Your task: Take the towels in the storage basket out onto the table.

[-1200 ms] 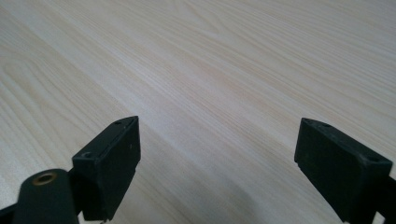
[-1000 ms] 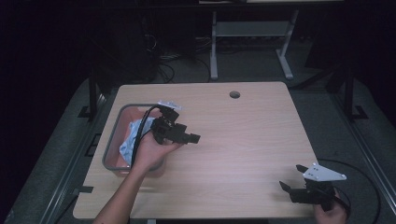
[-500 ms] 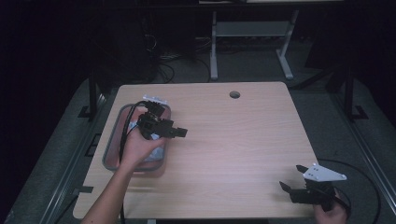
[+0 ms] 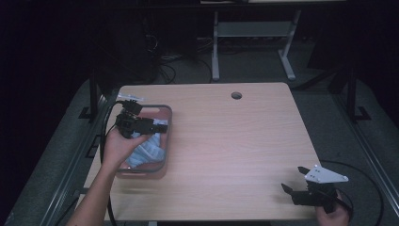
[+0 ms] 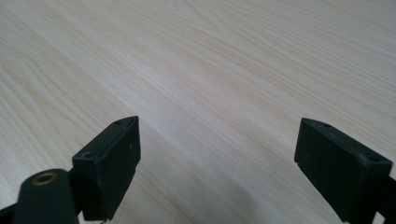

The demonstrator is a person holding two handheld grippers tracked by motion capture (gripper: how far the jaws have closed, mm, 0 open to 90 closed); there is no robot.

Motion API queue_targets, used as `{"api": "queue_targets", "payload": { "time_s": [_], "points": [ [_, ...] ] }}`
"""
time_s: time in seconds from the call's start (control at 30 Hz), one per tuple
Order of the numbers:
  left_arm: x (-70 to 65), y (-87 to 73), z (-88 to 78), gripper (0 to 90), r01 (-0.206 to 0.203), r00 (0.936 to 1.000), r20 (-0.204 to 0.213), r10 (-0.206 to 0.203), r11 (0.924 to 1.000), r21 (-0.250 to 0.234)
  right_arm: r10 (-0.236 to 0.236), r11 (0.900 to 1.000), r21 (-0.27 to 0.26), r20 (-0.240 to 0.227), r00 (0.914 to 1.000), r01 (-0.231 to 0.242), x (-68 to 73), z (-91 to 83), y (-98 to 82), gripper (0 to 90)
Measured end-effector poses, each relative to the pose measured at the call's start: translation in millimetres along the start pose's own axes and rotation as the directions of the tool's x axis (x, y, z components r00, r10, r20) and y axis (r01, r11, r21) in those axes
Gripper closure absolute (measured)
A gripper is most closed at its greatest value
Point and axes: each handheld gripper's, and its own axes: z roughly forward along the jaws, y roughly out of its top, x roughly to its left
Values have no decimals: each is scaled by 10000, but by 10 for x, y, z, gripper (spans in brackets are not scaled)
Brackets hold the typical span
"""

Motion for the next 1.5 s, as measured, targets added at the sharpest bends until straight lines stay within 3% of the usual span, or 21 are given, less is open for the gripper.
{"api": "queue_targets", "payload": {
  "time_s": [0.47,0.8,1.03,1.07,1.2,1.5],
  "points": [
    [311,-150,-214,199,689,9956,-624,-697,9975,-148,-14,10000,14,-29,10000,14,16,-4,12,138],
    [446,-276,-280,219,916,9902,-1061,-913,9958,-15,-54,10000,33,-72,10000,54,39,3,23,138],
    [567,-368,-282,217,1316,9826,-1319,-1310,9913,-40,-59,10000,35,-55,10000,59,31,2,20,138],
    [593,-395,-277,217,1308,9791,-1577,-1287,9914,31,-63,10000,29,-57,10000,63,30,2,19,138],
    [615,-414,-265,218,1352,9746,-1816,-1314,9908,86,-56,10000,46,-85,9999,56,33,5,22,138],
    [668,-458,-106,217,1590,9662,-2153,-1416,9851,655,-60,10000,-16,-121,9999,60,30,0,19,138]
  ]
}}
